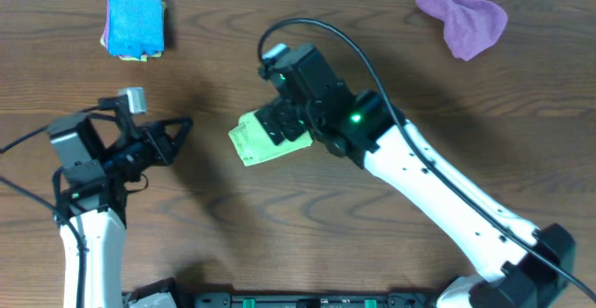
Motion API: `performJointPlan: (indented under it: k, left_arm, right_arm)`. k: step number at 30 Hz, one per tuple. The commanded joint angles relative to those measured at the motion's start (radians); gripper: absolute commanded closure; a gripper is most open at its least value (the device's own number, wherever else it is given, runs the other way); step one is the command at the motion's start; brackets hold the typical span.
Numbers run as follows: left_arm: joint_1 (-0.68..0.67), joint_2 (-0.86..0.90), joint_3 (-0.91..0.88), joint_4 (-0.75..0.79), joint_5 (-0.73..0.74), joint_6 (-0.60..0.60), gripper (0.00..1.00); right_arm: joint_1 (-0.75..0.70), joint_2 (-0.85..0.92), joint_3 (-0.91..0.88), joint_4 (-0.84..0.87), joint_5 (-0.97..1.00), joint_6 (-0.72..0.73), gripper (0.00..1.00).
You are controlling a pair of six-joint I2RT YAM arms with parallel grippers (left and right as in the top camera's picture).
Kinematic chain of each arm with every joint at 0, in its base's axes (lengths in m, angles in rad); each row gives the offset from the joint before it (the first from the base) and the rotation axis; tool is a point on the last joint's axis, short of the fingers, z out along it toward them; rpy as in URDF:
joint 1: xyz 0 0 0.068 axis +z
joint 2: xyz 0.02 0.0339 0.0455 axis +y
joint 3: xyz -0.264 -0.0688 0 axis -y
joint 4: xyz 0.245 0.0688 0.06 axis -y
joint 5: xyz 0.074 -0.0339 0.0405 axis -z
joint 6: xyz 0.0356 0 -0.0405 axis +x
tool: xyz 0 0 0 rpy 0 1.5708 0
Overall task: Fold the cloth
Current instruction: 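Hand the folded green cloth from the right gripper to the left gripper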
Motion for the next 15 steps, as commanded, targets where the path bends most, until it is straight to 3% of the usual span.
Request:
performJointPlan:
  k: [1,2,4,6,9,15]
  left_arm:
    - [-0.085,-0.006,0.003,-0.051,-0.148,0.08,0.92]
    - [-0.119,-0.006,0.002,-0.07,-0.19,0.08,0.85]
    - [-0.206,-0.006,0.003,-0.098,-0.287,0.08,0.53]
    - [-0.257,-0.005,0.003,-0.097,-0.307,0.08,0.05]
    - [-0.296,-0.005,0.002,-0.088,-0.277,0.08,0.05]
    - [-0.308,-0.005,0.003,0.017,-0.05,0.069,0.04]
  right_arm:
    - [-0.025,-0.043,0.012,-0.042,0.078,0.005,0.01]
    - [-0.028,-0.064,0.012,-0.059,0.098,0.004,0.01]
    - [-0.029,-0.12,0.012,-0.103,0.161,0.005,0.01]
    - [-0.03,-0.172,0.012,-0.153,0.171,0.005,0.01]
    - [-0.032,-0.249,0.012,-0.221,0.171,0.005,0.01]
    - [-0.032,-0.441,0.012,-0.36,0.258,0.058,0.01]
